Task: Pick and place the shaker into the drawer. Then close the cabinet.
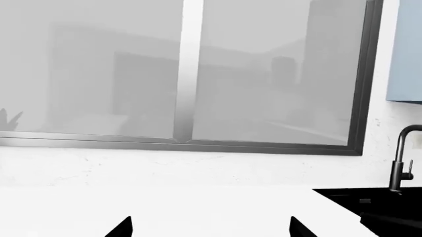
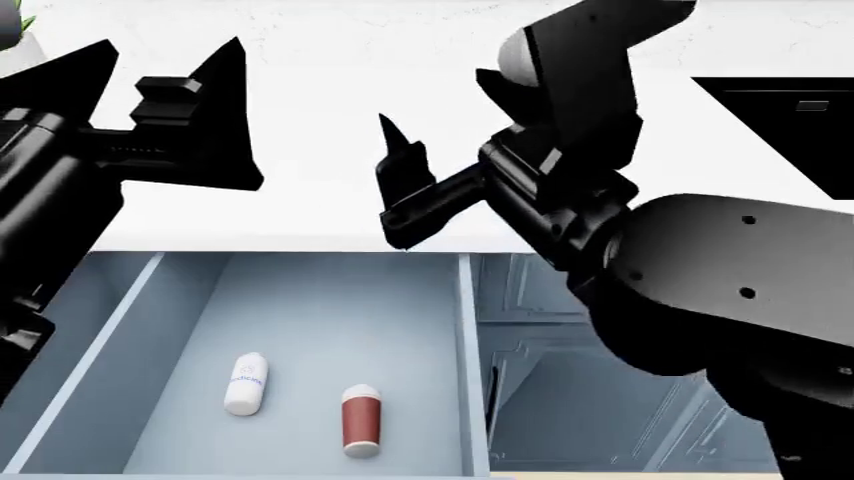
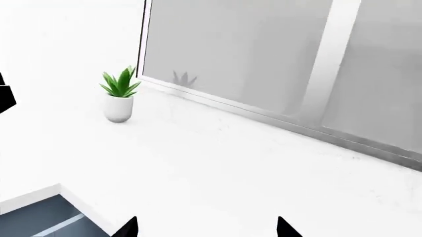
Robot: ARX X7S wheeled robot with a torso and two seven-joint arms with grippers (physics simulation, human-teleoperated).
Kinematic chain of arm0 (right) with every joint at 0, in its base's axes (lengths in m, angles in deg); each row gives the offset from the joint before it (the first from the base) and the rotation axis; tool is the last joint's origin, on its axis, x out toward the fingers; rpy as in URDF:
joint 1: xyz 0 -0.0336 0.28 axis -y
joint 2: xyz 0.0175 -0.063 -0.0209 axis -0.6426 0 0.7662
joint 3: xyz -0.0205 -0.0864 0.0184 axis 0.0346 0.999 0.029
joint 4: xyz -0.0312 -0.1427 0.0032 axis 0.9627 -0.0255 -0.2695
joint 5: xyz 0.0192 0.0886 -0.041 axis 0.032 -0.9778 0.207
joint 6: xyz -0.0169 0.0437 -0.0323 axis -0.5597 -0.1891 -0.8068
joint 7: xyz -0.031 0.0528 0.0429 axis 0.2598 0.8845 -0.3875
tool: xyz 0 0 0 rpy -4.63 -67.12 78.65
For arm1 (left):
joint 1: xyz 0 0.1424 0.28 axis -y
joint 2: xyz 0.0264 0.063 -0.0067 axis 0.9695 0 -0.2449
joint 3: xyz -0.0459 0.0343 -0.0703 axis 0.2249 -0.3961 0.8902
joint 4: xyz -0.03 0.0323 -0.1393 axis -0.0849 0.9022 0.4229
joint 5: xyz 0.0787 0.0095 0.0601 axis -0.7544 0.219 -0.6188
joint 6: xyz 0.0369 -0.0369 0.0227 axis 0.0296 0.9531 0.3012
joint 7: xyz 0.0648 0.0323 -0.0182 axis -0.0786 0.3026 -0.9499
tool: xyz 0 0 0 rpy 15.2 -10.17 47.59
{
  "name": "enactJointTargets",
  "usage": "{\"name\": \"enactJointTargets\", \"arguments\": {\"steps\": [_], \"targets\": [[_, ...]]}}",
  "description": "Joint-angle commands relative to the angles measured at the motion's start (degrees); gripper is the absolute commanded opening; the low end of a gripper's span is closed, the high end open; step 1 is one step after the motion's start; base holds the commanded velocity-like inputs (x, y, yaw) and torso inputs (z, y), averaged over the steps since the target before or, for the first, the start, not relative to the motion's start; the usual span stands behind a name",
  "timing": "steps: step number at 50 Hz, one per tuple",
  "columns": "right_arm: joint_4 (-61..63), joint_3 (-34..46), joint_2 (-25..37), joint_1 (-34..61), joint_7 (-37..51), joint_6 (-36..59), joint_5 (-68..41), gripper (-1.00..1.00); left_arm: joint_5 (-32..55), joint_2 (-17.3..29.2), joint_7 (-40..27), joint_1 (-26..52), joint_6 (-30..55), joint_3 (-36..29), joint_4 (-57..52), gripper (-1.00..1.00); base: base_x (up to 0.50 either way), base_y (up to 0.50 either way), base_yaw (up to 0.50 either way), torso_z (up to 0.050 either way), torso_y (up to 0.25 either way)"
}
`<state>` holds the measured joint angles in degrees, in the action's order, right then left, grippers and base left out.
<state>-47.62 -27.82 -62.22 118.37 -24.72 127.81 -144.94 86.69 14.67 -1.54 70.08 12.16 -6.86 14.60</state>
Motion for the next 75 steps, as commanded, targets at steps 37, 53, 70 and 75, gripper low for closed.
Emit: {"name": "enactJointTargets", "arguments": {"steps": [37,53,70,75], "targets": [[12.55,-8.03,6.61,1.97,17.67,0.19,-3.84,1.0,2.94,-1.02,-2.69,-3.52,-2.35,-1.33,-2.82,1.0,-0.03,-0.21,0.0,0.0,0.0],[12.97,-8.63,6.45,-1.84,15.84,-3.07,-1.57,1.0,2.42,-0.92,-2.69,-3.88,-2.56,-1.87,-3.25,1.0,-0.24,-0.49,0.0,0.0,0.0],[12.67,-8.59,6.49,-5.63,13.82,-5.79,1.04,1.0,1.17,-1.05,-2.28,-5.5,-2.61,-2.55,-3.83,1.0,-0.45,-0.44,0.0,0.0,0.0],[12.49,-8.44,6.32,-6.44,13.55,-6.3,1.41,1.0,0.66,-1.01,-1.79,-5.97,-2.63,-2.6,-3.89,1.0,-0.48,-0.42,0.0,0.0,0.0]]}}
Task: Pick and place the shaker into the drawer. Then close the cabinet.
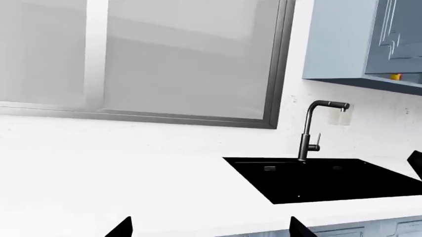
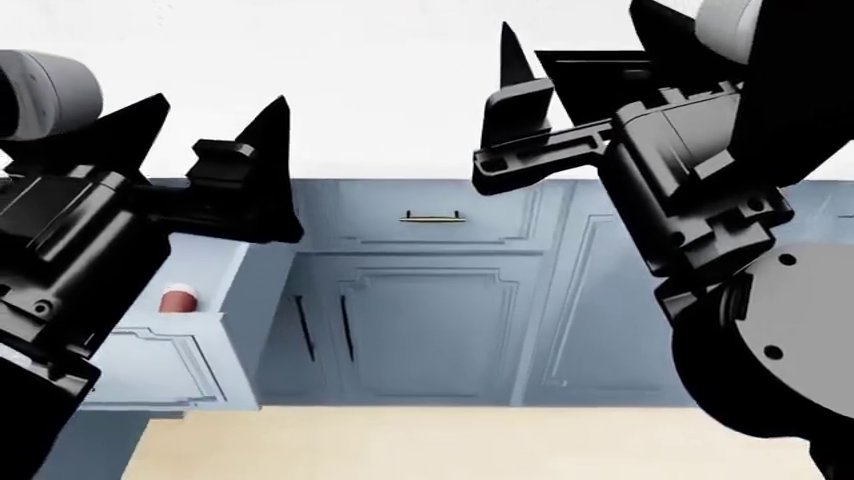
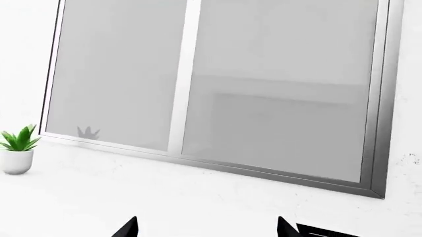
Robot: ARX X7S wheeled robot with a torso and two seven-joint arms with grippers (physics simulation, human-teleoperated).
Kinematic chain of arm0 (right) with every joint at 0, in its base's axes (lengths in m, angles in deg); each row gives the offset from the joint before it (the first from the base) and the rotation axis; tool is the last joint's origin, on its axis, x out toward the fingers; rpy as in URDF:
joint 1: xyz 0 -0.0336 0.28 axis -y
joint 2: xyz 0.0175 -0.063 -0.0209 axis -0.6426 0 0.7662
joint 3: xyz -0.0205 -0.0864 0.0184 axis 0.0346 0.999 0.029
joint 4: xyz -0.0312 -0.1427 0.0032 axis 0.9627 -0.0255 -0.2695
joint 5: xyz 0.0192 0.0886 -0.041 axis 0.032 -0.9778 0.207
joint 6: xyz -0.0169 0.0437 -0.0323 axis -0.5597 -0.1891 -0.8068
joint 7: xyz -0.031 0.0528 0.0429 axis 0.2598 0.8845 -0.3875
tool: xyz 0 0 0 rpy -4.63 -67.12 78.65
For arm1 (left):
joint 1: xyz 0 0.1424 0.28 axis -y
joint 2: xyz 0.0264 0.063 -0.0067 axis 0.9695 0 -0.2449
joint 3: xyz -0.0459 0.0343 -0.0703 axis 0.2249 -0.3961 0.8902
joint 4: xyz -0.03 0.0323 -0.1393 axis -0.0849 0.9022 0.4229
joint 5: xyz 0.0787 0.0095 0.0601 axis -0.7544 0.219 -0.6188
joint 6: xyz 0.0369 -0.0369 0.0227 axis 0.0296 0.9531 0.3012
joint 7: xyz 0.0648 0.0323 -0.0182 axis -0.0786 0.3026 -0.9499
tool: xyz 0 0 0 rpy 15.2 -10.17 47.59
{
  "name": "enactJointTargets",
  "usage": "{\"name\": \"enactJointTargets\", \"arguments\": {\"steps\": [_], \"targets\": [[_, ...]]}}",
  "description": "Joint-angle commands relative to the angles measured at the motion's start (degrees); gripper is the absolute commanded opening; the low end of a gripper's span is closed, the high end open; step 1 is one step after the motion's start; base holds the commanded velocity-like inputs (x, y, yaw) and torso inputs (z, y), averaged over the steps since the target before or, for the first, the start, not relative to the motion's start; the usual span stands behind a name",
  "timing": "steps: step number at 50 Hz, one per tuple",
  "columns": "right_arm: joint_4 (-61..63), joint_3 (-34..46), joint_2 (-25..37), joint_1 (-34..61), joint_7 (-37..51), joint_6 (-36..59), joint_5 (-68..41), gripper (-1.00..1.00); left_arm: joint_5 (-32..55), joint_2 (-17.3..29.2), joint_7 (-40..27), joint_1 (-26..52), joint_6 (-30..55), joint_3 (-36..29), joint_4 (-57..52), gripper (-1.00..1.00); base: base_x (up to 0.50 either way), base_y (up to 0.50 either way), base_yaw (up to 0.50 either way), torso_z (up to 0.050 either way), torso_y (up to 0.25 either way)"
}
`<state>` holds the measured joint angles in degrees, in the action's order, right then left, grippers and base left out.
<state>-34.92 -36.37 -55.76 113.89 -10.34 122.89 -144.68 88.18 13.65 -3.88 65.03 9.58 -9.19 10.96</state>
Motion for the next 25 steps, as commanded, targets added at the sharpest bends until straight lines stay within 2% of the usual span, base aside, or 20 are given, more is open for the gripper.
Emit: {"name": "enactJointTargets", "arguments": {"steps": [1,18,23,25], "targets": [[-0.27,0.14,-0.16,-2.06,-0.93,-1.47,1.22,1.0,-0.86,0.02,0.57,-1.0,-0.07,-0.29,-0.26,1.0,-0.48,-0.42,0.0,0.0,0.0],[-1.19,0.91,-0.39,-3.11,-1.91,-2.11,1.76,1.0,-3.98,-0.3,2.71,-4.76,-0.18,-0.47,-0.73,1.0,-0.43,-0.45,0.0,0.0,0.0],[-1.44,1.5,-0.01,-3.92,-2.12,-2.01,2.61,1.0,-7.52,-1.48,3.95,-6.7,-0.11,-1.3,0.23,1.0,-0.35,-0.48,0.0,0.0,0.0],[-2.84,2.77,0.17,-4.0,-2.77,-1.06,3.32,1.0,-11.79,-2.85,6.97,-7.97,-0.06,-2.64,0.33,1.0,0.0,-0.21,0.0,0.0,0.0]]}}
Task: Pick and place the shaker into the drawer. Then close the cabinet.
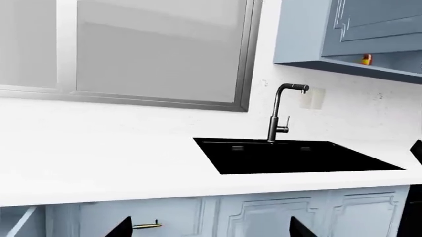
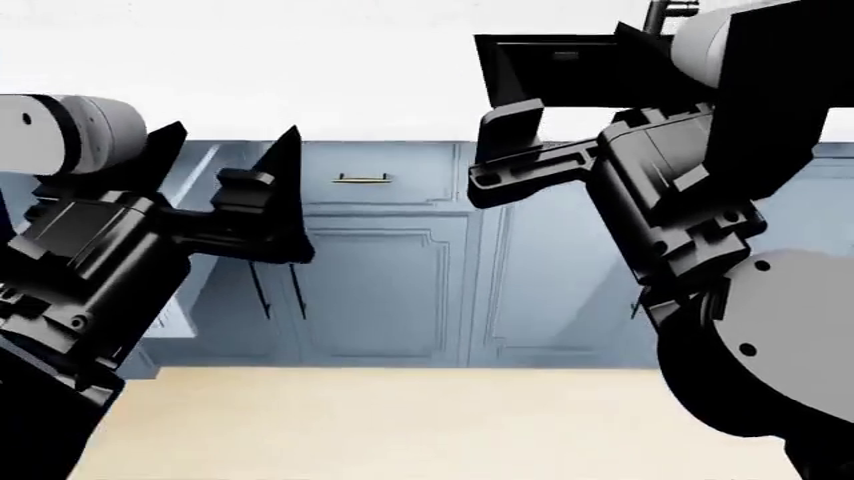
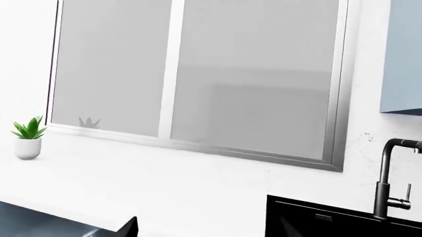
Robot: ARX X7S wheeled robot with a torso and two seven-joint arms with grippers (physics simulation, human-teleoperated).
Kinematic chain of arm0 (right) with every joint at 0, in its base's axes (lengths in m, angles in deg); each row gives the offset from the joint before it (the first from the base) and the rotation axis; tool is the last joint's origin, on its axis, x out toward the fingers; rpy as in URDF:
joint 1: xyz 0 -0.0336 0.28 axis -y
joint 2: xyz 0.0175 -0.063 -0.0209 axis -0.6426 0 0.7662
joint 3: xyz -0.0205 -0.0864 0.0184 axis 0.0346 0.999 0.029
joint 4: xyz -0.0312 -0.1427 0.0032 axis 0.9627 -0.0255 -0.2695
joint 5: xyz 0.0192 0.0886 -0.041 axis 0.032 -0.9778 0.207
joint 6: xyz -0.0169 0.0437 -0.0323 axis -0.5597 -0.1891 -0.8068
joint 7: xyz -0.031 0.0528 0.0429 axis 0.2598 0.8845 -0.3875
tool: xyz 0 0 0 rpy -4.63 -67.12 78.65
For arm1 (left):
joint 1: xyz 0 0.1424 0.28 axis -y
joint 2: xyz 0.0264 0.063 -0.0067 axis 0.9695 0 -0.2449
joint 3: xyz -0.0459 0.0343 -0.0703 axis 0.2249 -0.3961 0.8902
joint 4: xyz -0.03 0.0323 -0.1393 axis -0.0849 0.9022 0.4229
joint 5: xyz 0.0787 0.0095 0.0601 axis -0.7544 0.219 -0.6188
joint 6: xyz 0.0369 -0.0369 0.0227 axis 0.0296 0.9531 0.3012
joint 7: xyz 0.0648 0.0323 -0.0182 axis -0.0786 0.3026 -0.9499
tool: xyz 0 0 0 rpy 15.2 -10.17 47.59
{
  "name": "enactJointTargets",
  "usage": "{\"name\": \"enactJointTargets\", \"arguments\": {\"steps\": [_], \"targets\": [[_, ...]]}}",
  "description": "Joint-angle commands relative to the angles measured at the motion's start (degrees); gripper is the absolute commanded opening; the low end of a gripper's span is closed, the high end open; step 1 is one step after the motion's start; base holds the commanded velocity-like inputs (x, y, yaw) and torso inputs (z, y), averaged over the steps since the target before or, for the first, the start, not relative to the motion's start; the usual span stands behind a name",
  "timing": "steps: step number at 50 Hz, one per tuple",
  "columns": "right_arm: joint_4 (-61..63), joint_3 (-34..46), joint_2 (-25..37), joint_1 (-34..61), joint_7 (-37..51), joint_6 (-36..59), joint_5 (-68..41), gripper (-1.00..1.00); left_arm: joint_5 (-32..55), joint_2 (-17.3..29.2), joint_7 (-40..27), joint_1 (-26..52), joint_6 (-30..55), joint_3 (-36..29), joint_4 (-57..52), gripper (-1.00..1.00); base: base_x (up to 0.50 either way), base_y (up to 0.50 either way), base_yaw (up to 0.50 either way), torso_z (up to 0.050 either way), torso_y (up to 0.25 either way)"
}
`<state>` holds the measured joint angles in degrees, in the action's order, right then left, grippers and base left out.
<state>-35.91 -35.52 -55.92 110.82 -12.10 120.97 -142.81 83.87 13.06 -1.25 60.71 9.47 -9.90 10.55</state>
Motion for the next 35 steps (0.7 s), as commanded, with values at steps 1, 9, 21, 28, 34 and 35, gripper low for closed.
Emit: {"name": "enactJointTargets", "arguments": {"steps": [1,9,21,28,34,35], "targets": [[-3.31,1.98,0.3,-2.28,-2.24,-0.12,2.4,1.0,-11.38,-3.56,5.81,-4.95,0.04,-3.59,0.98,1.0,0.0,0.0,0.0,0.0,0.0],[-23.05,6.89,-0.29,-12.54,-11.2,-14.07,22.71,1.0,-48.79,-14.9,19.19,-16.38,-16.86,-21.54,15.39,1.0,0.0,0.0,0.0,0.0,0.0],[-53.68,8.27,-9.52,-21.42,-27.91,-38.23,31.13,1.0,-66.76,-24.2,25.18,-19.29,-33.58,-33.95,47.03,1.0,0.0,0.0,0.0,0.0,0.0],[-70.35,6.34,-15.07,-26.27,-33.46,-49.32,31.51,1.0,-72.0,-27.66,27.92,-18.12,-47.07,-34.0,71.17,1.0,0.0,0.0,0.0,0.0,0.0],[-93.87,4.68,-24.13,-26.43,-44.42,-64.94,32.45,1.0,-75.62,-29.31,28.37,-18.77,-59.21,-33.97,86.9,1.0,0.0,0.0,0.0,0.0,0.0],[-97.73,4.6,-25.4,-25.14,-45.72,-67.52,33.06,1.0,-75.76,-29.39,28.65,-18.36,-60.47,-33.82,88.65,1.0,0.0,0.0,0.0,0.0,0.0]]}}
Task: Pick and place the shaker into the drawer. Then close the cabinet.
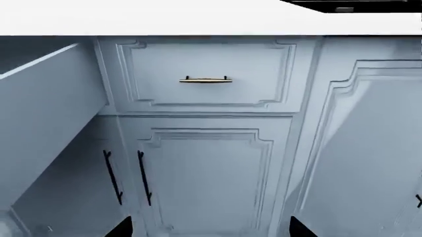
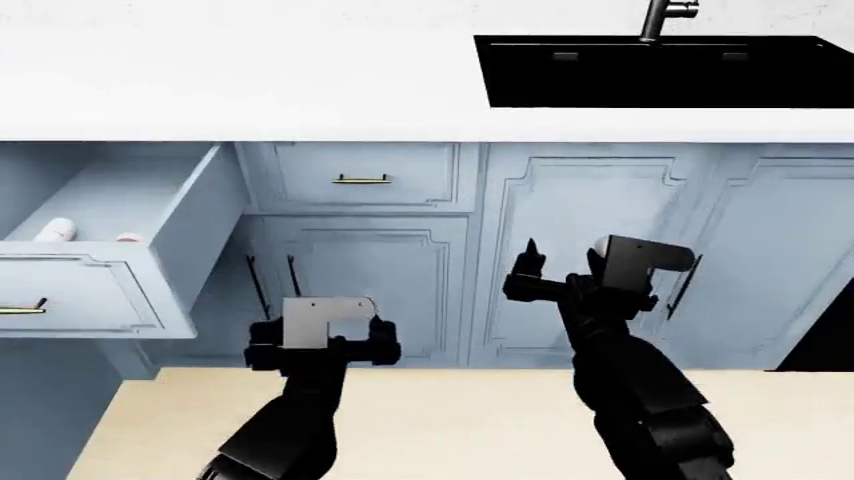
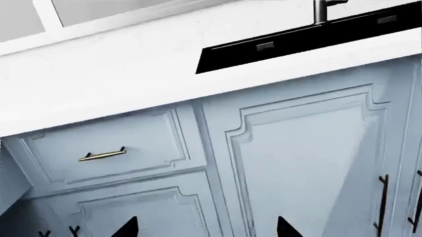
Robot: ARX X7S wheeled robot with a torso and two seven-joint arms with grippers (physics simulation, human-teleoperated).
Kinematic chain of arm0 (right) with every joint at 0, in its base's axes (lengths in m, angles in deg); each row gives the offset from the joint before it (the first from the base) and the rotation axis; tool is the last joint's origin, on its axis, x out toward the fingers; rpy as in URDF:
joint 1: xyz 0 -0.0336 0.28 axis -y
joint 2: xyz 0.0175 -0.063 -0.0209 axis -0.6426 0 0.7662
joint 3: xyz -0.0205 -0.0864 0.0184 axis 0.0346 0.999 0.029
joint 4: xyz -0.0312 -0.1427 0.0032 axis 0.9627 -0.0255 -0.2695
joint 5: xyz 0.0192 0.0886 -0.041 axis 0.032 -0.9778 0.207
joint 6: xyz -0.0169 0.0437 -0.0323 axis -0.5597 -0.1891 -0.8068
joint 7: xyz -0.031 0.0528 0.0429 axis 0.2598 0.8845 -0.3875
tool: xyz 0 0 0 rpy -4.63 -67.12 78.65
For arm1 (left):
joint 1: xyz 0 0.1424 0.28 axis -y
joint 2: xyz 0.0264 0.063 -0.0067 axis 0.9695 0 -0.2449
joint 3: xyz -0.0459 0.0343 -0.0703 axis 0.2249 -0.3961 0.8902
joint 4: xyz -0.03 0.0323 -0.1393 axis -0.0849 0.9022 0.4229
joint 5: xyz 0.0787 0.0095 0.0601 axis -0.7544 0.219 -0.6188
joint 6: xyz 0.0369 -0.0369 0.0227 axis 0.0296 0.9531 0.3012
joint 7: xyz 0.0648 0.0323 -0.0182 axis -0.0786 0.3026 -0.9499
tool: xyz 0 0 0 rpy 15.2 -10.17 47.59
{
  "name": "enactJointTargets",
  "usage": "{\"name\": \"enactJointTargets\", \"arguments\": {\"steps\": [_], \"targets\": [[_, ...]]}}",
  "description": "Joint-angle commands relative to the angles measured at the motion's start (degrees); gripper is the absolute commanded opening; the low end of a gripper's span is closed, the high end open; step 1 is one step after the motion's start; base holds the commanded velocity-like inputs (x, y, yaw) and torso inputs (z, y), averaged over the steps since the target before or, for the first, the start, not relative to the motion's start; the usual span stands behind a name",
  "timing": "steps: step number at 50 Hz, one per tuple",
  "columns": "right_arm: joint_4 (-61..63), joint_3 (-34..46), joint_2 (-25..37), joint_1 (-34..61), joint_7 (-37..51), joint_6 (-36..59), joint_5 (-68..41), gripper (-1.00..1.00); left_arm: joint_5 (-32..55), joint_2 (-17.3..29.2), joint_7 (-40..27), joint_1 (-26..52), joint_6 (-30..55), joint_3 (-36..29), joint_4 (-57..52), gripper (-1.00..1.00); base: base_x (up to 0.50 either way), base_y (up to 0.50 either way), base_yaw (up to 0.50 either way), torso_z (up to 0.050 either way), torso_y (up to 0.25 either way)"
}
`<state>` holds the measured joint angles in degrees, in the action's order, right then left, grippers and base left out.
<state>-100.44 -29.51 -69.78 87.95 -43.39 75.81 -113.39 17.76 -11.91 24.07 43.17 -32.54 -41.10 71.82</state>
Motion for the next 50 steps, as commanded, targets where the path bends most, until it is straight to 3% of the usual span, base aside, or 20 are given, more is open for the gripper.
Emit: {"name": "enactJointTargets", "arguments": {"steps": [1,4,7,10,14,21,33,45,50], "targets": [[-37.97,-0.82,-12.72,-0.57,-15.71,-23.81,4.74,1.0,-9.67,-4.45,3.63,-0.41,-19.48,-2.44,28.86,1.0,0.0,0.0,0.0,0.0,0.0],[-49.96,-0.63,-15.29,3.54,-17.8,-29.05,6.71,1.0,-8.36,-3.6,3.18,0.99,-20.63,-0.36,31.16,1.0,0.0,0.0,0.0,0.0,0.0],[-50.25,-1.19,-14.69,3.02,-16.91,-28.5,8.0,1.0,-8.59,-4.25,4.01,4.07,-24.08,0.48,39.02,1.0,0.0,0.0,0.0,0.0,0.0],[-48.31,-1.03,-13.64,1.43,-15.7,-27.33,8.56,1.0,-9.16,-5.62,5.74,7.64,-27.74,0.61,48.42,1.0,0.0,0.0,0.0,0.0,0.0],[-36.94,0.43,-10.58,-3.25,-12.03,-21.67,8.79,1.0,-7.11,-7.16,10.52,11.13,-28.76,2.57,56.71,1.0,0.0,0.0,0.0,0.0,0.0],[-30.7,0.89,-8.77,-5.92,-10.93,-18.85,8.15,1.0,-6.42,-6.85,11.79,12.05,-23.73,6.98,56.92,1.0,0.0,0.0,0.0,0.0,0.0],[-39.94,0.48,-11.05,-2.22,-16.12,-18.72,6.86,1.0,-14.42,-8.01,11.07,12.44,-14.72,11.64,56.97,1.0,0.0,0.0,0.0,0.0,0.0],[-36.47,1.3,-10.28,-3.01,-15.37,-17.81,7.28,1.0,-20.47,-8.89,11.18,11.34,-19.89,13.62,56.92,1.0,0.0,0.0,0.0,0.0,0.0],[-37.28,1.25,-10.35,-2.67,-15.98,-17.42,6.99,1.0,-20.62,-8.95,11.24,11.47,-20.06,14.74,56.92,1.0,0.24,-0.48,0.0,0.0,0.0]]}}
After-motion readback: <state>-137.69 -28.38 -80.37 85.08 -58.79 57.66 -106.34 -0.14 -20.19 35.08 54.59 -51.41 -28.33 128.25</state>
